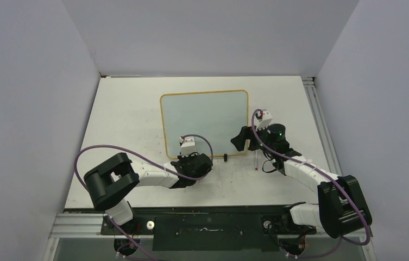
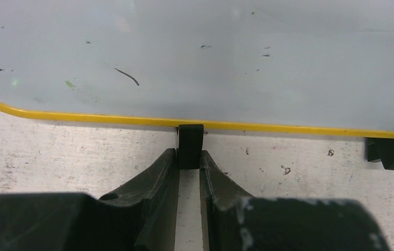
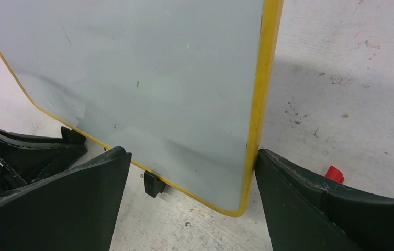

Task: Write a sentence on the whiteboard
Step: Move the whiteboard stand to the center of the board, then open the whiteboard marker at the center of the board.

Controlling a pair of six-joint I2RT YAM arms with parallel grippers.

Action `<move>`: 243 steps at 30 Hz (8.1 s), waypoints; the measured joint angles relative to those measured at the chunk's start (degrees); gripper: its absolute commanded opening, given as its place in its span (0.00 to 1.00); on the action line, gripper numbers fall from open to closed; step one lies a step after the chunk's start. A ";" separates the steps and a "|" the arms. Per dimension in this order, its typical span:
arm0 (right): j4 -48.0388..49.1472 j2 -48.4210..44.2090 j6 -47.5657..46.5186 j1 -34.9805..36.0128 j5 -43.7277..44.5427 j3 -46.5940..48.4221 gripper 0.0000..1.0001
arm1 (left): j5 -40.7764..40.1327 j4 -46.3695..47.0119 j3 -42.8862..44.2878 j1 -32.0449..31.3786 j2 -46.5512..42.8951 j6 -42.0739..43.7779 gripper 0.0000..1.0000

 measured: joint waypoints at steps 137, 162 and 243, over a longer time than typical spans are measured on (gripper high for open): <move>-62.34 -7.67 15.65 37.75 -14.19 18.29 0.05 | 46.77 -18.03 -4.50 -17.07 -46.18 65.61 0.78; -71.78 -1.33 12.07 44.68 -21.05 28.89 0.05 | 41.00 -19.15 -4.98 -25.33 -45.13 66.18 0.44; -43.71 -17.70 24.24 37.20 -11.93 16.85 0.23 | 66.10 -22.49 -1.68 -2.58 -42.34 59.98 0.00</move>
